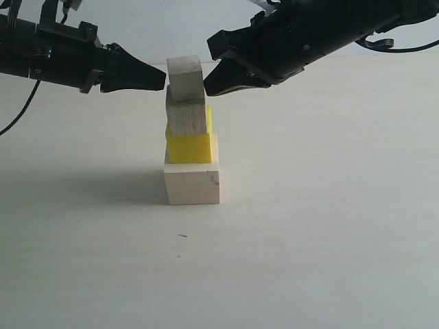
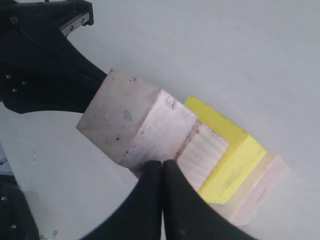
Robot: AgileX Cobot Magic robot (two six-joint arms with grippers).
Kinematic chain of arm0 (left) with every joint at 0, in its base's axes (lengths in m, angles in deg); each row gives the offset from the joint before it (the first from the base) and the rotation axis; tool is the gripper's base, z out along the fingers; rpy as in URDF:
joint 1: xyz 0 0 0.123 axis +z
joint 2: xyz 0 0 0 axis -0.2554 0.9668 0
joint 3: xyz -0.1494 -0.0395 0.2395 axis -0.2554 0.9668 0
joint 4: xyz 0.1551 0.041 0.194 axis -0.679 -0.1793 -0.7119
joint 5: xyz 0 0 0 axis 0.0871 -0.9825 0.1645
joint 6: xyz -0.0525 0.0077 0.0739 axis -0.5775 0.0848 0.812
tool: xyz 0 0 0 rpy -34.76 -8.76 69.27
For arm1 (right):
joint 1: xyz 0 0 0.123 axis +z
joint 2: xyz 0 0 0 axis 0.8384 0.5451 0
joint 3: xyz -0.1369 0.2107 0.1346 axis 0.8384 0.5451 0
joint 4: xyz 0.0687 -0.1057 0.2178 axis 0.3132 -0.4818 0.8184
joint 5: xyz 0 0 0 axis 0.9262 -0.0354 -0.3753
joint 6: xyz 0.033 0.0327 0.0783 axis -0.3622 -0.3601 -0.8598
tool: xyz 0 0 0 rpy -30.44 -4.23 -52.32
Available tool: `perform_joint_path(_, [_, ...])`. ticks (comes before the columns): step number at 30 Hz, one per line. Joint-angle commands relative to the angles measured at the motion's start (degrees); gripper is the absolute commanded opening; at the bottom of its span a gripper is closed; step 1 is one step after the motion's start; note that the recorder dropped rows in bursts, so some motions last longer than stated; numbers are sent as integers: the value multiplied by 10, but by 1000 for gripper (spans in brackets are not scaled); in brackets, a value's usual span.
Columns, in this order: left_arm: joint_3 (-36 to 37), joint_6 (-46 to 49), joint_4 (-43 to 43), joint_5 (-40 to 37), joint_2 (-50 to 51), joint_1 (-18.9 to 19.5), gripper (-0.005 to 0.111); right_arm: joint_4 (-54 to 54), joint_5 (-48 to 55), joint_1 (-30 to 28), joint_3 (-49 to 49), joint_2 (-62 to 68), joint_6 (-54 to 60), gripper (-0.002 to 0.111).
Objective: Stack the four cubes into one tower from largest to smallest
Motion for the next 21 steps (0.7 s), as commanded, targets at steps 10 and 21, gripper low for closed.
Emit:
perform_joint_path(10, [-3, -4, 3, 0, -4, 0, 0, 4, 18, 0, -4, 0, 6, 0])
perform_joint_path(21, [-3, -8, -21, 0, -38, 28, 0, -127, -98, -1, -3, -49, -71, 0])
